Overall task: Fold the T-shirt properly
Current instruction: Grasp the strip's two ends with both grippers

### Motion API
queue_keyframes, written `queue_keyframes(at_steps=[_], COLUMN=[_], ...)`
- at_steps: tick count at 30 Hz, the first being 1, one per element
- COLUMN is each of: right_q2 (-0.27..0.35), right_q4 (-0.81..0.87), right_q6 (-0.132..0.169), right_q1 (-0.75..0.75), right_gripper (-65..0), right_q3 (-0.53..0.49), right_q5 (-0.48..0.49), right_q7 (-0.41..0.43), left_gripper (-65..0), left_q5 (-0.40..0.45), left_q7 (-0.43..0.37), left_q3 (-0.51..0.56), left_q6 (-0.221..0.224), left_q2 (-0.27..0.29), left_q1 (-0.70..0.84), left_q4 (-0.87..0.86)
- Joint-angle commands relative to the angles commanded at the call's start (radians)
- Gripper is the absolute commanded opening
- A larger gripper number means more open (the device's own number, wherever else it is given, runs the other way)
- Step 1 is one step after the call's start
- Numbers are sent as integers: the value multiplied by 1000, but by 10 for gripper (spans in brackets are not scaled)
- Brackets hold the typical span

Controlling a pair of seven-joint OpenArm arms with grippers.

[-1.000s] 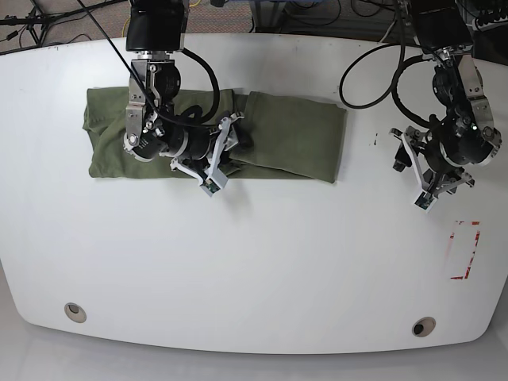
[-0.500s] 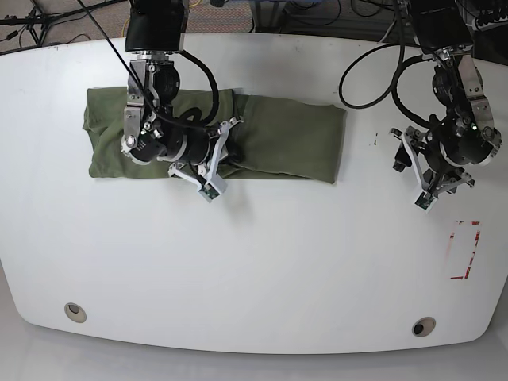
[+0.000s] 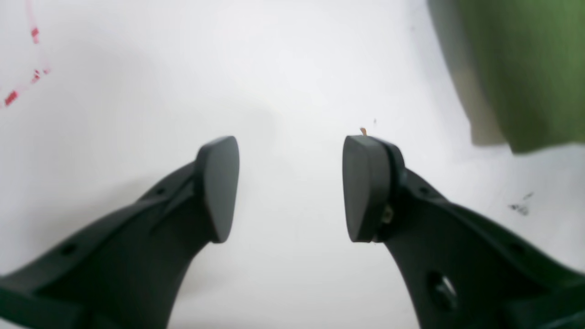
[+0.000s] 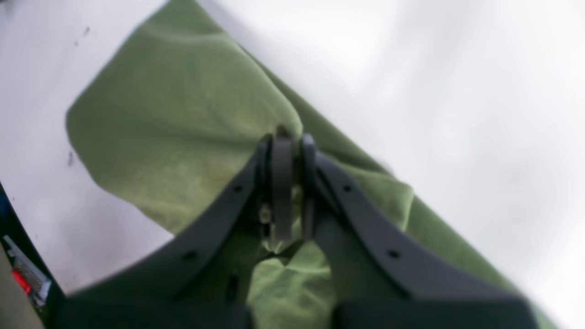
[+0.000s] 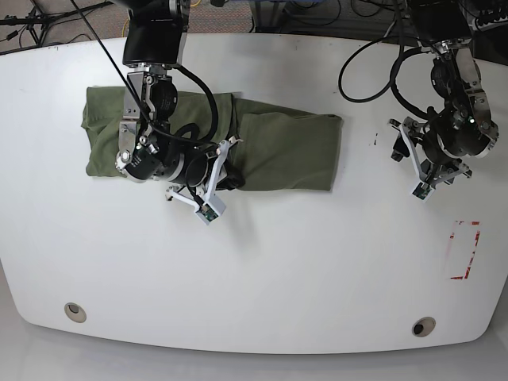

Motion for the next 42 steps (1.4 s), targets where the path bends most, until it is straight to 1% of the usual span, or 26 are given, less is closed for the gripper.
queue_keyframes(at_steps=[2,6,7,8,9,10,11,12,14,18,20,22,23,24,26,27,29,30,32,33,35,36,37,40,42], right_q2=[14,25,38,44,58,68,72,78,84,84,101,110,112,112,112,114,127,138,167,175,210,221,236,275,293], right_q4=[-11,-12,-9,-8,-2,17,34,68,127,230,241,241,241,241,241,238,218,203,127,103,8,-26,-72,-196,-262], right_q6=[0,0,0,0,0,0,0,0,0,0,0,0,0,0,0,0,0,0,0,0,0,0,0,0,0], right_q1=[0,-11,-15,-18,-23,-26,-28,-35,-63,-109,-121,-124,-126,-126,-127,-126,-123,-118,-107,-107,-106,-106,-106,-107,-107], right_gripper=[-549,-395,-355,-338,-295,-270,-262,-255,-258,-255,-255,-254,-252,-250,-250,-249,-249,-249,-249,-249,-249,-249,-249,-249,-249], right_q3=[0,9,9,9,11,14,20,41,92,235,321,393,457,502,589,638,710,741,812,829,873,887,902,934,947], right_q5=[0,0,0,3,6,6,6,8,8,8,8,8,8,8,8,8,9,9,60,77,141,166,199,282,328], right_q7=[0,0,0,0,0,0,0,0,0,-2,-18,-49,-68,-78,-95,-103,-124,-135,-155,-158,-167,-170,-170,-170,-170], left_gripper=[-318,-318,-318,-318,-318,-318,-318,-318,-318,-318,-318,-318,-317,-317,-318,-319,-331,-353,-458,-493,-582,-600,-607,-606,-606], left_q5=[0,0,0,-2,-2,-2,-2,-2,-2,3,5,5,5,5,5,5,5,5,5,5,5,5,5,3,3], left_q7=[0,0,0,0,0,0,0,0,0,0,-3,-12,-28,-43,-68,-84,-109,-126,-172,-183,-196,-198,-198,-196,-196], left_q3=[0,2,2,2,2,3,5,9,23,86,110,126,140,152,175,204,235,241,241,241,241,241,241,244,244], left_q6=[0,0,0,0,0,0,0,0,0,0,7,35,64,88,119,143,166,176,196,202,209,209,208,208,208], left_q2=[0,0,0,0,3,11,17,35,55,115,161,203,229,245,265,272,272,272,272,272,270,269,265,229,215], left_q1=[0,-2,-3,-5,-6,-8,-8,-9,-12,-43,-51,-60,-60,-60,-60,-60,-61,-61,-58,-58,-58,-58,-58,-58,-58], left_q4=[0,0,0,0,2,2,2,3,8,5,0,0,0,-2,-21,-49,-89,-107,-166,-184,-244,-261,-281,-302,-307])
